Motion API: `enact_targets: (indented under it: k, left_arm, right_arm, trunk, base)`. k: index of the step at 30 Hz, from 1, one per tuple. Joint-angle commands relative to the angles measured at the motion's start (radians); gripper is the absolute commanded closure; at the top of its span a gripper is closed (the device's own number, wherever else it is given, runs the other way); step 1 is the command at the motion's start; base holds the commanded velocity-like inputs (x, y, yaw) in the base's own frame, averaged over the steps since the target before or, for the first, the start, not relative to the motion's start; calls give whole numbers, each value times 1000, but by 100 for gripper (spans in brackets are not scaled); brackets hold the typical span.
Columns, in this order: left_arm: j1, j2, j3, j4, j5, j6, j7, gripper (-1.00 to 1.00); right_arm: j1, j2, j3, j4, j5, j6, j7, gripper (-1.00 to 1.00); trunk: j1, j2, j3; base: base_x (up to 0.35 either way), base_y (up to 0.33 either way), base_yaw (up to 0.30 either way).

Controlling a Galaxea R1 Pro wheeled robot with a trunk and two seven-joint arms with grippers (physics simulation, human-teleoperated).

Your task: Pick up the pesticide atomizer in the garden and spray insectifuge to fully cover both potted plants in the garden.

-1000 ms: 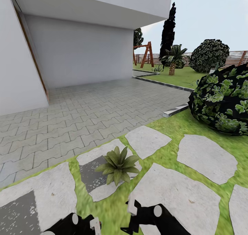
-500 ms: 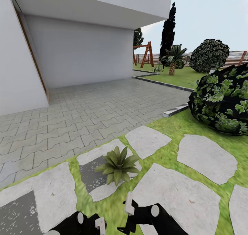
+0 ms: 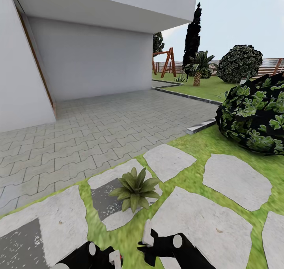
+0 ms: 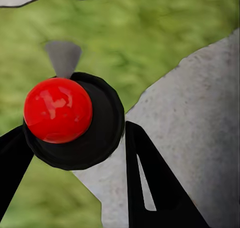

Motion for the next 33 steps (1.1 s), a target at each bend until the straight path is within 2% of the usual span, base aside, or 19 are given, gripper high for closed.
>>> enact_targets:
  k: [1,7,13,19,33]
  left_arm:
    - [0,-1,-1,-2,-10,-9,-1,100]
    - [-1,-10,-1,-3,-9,-9,-4,100]
    - [-1,-37,-1,-4,-10,-7,-3,100]
    - [-1,-61,2,-41,-9,-4,-2,100]
    - [0,-74,4,-48,-1,-3,2,100]
  right_arm:
    - [0,0,-1,-1,10,-6,1,100]
    - [0,0,-1,-1,10,-6,1,100]
    - [0,1,-1,-1,10,-6,1,100]
    - [0,2,-1,-1,10,-6,1,100]
    - [0,2,-1,-1,10,-6,1,100]
  trunk:
    - [0,0,-1]
    - [0,0,-1]
    - [0,0,-1]
    - [0,0,-1]
    - [0,0,-1]
  base:
    - [0,0,0]
    - [0,0,0]
    - [0,0,0]
    - [0,0,0]
    - [0,0,0]
